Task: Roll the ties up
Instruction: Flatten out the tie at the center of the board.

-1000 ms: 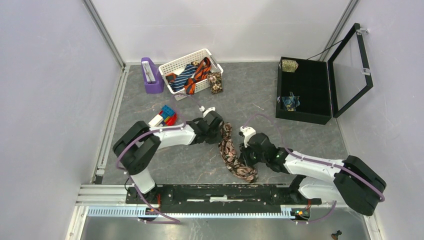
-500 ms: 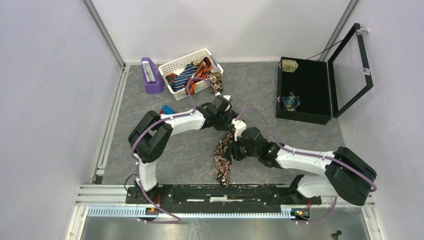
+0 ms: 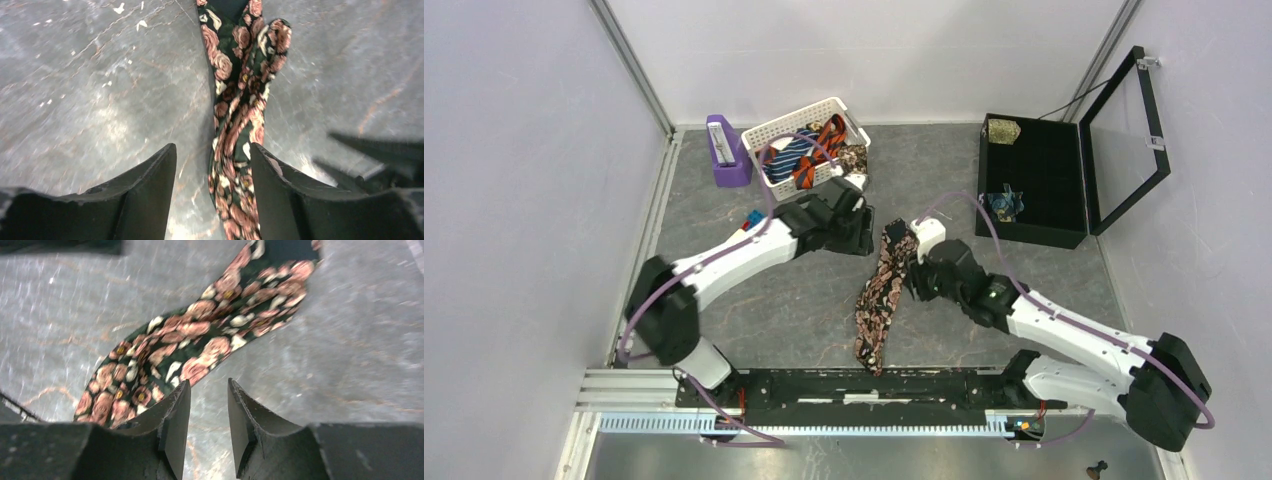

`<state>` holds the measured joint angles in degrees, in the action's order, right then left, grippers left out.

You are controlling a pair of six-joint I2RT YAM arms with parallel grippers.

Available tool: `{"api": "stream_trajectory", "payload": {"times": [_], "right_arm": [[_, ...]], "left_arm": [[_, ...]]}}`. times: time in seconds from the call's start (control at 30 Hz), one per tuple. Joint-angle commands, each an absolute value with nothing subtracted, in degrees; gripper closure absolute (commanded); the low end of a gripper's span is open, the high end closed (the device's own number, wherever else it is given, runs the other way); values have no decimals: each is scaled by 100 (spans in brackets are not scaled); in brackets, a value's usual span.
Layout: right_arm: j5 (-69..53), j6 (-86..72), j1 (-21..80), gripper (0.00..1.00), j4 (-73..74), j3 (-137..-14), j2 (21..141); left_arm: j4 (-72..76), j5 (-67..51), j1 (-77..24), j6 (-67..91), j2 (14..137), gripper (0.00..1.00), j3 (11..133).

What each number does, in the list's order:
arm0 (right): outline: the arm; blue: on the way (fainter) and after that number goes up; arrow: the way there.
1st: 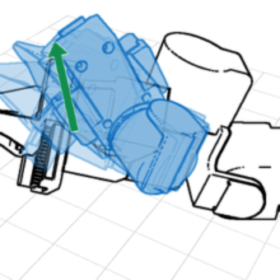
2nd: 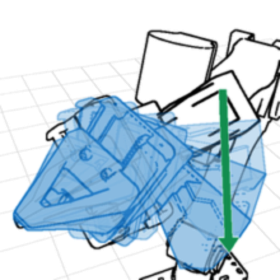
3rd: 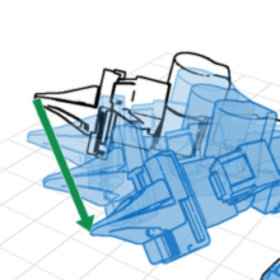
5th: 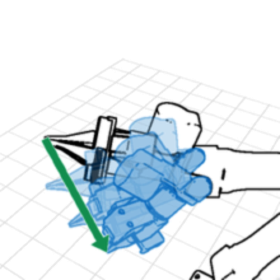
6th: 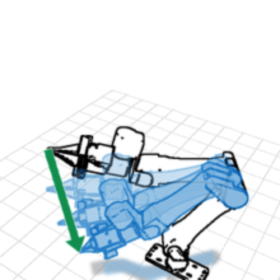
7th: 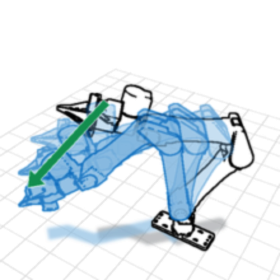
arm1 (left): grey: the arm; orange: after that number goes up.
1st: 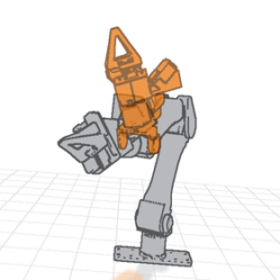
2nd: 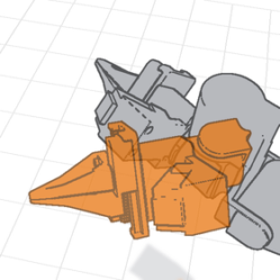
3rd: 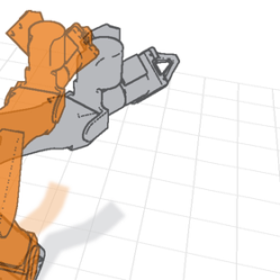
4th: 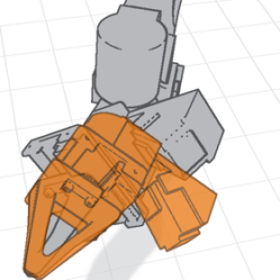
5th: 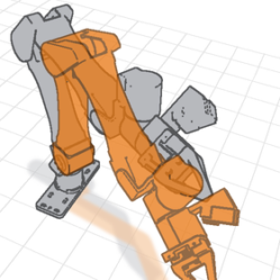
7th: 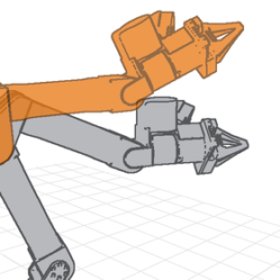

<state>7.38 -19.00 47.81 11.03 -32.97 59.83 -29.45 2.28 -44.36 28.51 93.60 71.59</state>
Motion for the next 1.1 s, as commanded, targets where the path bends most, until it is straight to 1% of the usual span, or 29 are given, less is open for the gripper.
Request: {"api": "stream_trajectory", "payload": {"times": [0.0,0.07,0.17,0.3,0.37,0.47,0.6,0.77,0.9,1.07], "right_arm": [[1229,-1553,4191,62,1206,-4047,6114],[1061,-1502,3919,64,1118,-4383,6529],[600,-1335,3783,63,1052,-5114,7399],[-400,-1085,3708,65,1011,-6046,8596],[-929,-1013,3680,65,992,-6406,9171],[-1428,-960,3647,65,919,-6727,9882],[-1838,-953,3520,66,680,-6788,10484],[-2055,-951,3251,68,715,-6627,10935],[-2040,-1079,3023,72,627,-6224,10906],[-1794,-1106,2779,73,591,-5564,10509]], "left_arm": [[-3564,316,-4514,3147,8028,37,6662],[-3679,94,-4621,3367,7540,43,6384],[-3656,-198,-5032,3789,6947,46,5853],[-3013,-227,-5742,4838,6476,51,5038],[-2473,-154,-6117,5466,6479,54,4652],[-1769,-196,-6626,6071,6817,54,4450],[-1154,-196,-7020,6367,7413,53,4500],[-238,-745,-7200,6700,8367,53,4609],[-214,-861,-7286,6814,9007,53,4816],[-517,-466,-7233,6769,9089,54,4646]]}}
